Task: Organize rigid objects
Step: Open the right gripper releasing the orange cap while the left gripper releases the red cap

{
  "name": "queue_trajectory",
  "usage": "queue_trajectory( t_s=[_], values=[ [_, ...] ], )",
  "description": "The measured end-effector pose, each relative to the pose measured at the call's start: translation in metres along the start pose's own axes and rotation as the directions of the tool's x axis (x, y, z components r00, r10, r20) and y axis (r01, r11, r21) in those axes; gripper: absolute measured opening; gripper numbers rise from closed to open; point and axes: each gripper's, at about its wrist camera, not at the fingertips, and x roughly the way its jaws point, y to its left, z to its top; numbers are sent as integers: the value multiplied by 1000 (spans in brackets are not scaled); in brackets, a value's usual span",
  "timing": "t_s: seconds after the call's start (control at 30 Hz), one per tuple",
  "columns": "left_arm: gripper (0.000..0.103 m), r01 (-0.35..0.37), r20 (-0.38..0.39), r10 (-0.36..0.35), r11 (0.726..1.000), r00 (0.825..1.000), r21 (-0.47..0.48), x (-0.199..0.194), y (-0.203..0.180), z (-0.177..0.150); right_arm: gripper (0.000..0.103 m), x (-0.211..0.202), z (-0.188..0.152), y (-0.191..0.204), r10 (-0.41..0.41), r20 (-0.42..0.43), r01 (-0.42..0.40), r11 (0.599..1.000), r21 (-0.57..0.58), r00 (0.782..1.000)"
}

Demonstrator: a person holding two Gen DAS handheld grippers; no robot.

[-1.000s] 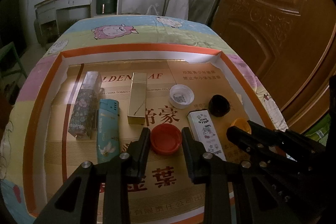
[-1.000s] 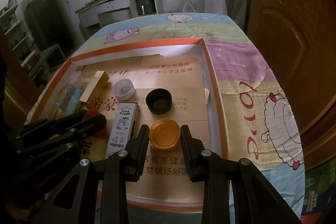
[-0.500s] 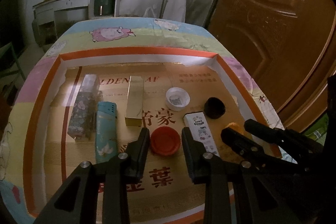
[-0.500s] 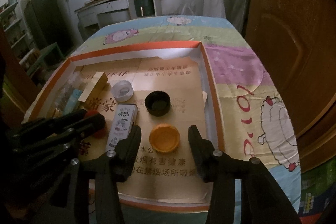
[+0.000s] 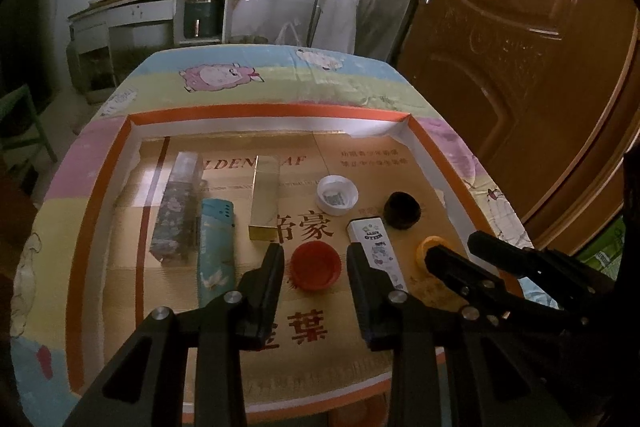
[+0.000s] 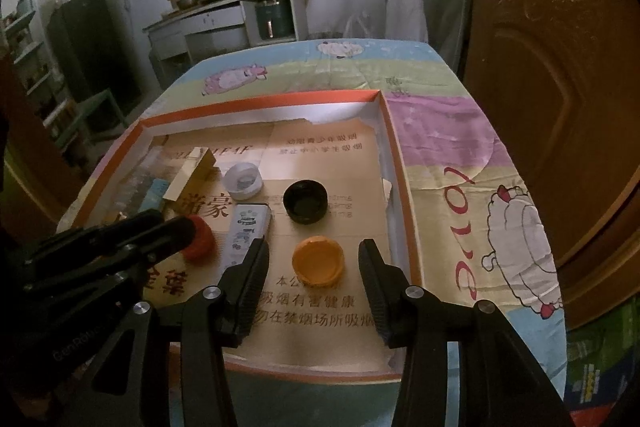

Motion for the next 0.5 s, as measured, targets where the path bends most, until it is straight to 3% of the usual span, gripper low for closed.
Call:
queue_trajectory(
  t_s=[0.5],
  values=[
    [33, 4, 33, -4, 1000, 999, 2, -31, -6, -5, 48, -32, -7, 7, 1, 27, -1, 1000, 7, 1000]
  ],
)
